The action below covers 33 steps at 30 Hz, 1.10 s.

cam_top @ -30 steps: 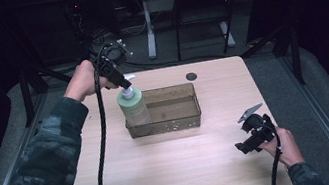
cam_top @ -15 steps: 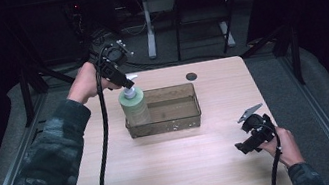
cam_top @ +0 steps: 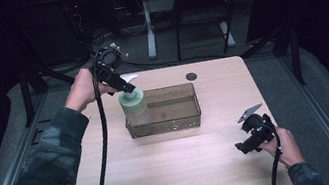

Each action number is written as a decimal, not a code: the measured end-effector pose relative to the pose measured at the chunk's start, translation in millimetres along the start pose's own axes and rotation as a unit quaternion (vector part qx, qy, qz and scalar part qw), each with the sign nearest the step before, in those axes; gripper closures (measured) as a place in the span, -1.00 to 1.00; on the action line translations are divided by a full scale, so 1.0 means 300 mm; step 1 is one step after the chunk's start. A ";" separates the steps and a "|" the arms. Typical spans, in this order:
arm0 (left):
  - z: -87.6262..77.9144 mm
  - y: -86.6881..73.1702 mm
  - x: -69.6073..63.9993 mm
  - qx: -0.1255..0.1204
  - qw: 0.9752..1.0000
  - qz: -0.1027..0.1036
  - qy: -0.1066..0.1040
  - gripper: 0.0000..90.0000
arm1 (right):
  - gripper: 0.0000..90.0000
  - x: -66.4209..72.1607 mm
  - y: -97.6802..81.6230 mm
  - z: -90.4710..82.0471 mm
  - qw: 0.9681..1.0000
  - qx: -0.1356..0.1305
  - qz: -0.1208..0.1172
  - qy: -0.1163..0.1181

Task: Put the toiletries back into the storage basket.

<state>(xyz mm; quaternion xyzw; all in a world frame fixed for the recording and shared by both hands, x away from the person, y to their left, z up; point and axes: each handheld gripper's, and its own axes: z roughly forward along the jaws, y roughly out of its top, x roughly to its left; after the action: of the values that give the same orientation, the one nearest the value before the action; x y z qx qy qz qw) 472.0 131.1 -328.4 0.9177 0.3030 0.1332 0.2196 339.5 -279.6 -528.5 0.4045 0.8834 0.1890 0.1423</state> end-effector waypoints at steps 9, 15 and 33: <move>-0.034 -0.057 -0.011 -0.043 0.999 -0.019 0.005 -0.78 | -0.97 0.001 0.001 -0.001 1.000 0.001 0.000 -0.001; -0.036 -0.121 -0.036 -0.053 0.998 -0.021 0.006 -0.84 | -0.97 0.003 0.001 0.000 1.000 0.000 0.001 0.001; 0.028 -0.394 -0.124 -0.063 0.997 -0.044 0.010 -0.97 | -0.98 0.004 0.002 -0.003 1.000 -0.005 0.000 -0.003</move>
<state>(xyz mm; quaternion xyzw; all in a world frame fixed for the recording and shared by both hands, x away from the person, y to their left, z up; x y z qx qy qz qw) 387.2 190.6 -396.9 0.8864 0.3363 0.1511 0.2800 338.7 -278.4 -527.5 0.4043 0.8820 0.1924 0.1472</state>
